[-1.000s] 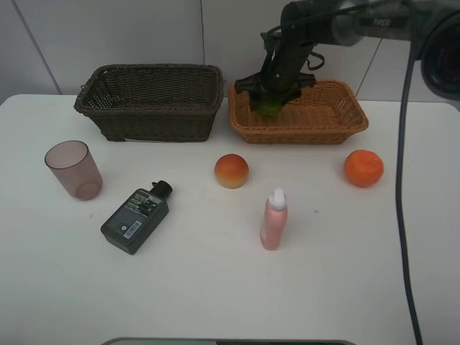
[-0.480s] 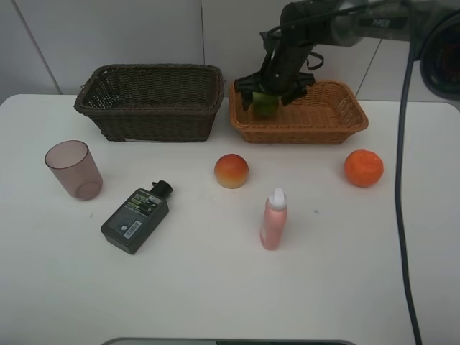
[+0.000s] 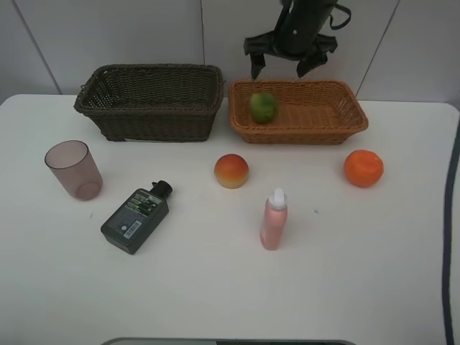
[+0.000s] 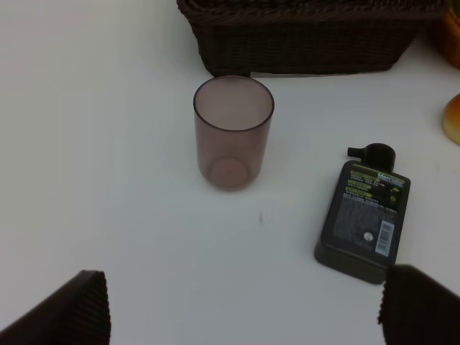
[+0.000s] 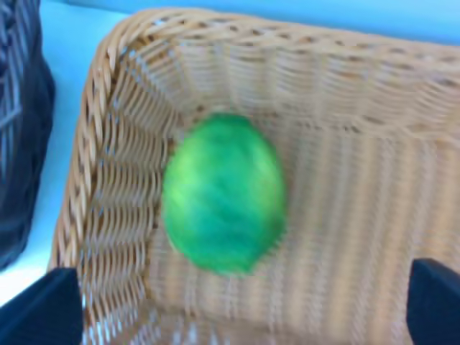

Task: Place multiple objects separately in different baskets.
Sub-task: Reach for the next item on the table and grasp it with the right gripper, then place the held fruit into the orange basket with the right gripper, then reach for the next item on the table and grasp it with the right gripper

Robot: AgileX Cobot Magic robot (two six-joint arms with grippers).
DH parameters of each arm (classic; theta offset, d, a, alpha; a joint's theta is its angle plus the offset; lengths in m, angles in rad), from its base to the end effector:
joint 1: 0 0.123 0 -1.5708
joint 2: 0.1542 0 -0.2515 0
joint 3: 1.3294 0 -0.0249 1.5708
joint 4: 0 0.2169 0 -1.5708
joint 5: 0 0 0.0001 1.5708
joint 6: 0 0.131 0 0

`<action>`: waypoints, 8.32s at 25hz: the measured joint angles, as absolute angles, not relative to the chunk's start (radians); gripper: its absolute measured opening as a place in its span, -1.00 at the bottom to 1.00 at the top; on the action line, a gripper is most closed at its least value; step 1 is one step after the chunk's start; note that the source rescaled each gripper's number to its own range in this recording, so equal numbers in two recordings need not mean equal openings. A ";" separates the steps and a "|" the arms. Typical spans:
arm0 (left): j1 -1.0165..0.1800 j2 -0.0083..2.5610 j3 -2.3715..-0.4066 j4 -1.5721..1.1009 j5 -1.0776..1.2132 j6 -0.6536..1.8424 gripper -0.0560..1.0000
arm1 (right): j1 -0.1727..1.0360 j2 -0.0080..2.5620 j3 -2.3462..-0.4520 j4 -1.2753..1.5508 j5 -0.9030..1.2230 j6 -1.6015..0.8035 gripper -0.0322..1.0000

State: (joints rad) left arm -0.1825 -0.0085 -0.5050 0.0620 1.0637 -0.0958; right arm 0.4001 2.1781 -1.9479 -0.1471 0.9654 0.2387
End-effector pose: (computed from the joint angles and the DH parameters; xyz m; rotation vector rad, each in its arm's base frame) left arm 0.0338 0.0010 0.2442 0.0847 2.0320 -0.1011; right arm 0.4209 0.1608 0.1826 -0.2877 2.6444 0.0187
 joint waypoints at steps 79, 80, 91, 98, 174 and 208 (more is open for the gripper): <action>-0.183 -0.008 -0.505 0.066 1.063 -0.096 0.92 | 0.098 2.020 -1.140 -0.185 0.631 0.303 0.32; -0.183 -0.008 -0.505 0.066 1.063 -0.096 0.92 | 0.098 2.020 -1.140 -0.185 0.631 0.303 0.32; -0.183 -0.008 -0.505 0.066 1.063 -0.096 0.92 | 0.099 1.961 -1.182 -0.185 0.747 0.303 0.31; -0.183 -0.008 -0.505 0.066 1.063 -0.096 0.92 | 0.160 1.929 -1.345 -0.188 0.973 0.278 0.31; -0.183 -0.008 -0.505 0.066 1.062 -0.096 0.92 | 0.607 2.128 -1.794 -0.164 1.153 0.484 1.00; -0.183 -0.008 -0.505 0.066 1.062 -0.096 0.92 | 0.737 2.218 -1.574 -0.360 0.800 1.059 1.00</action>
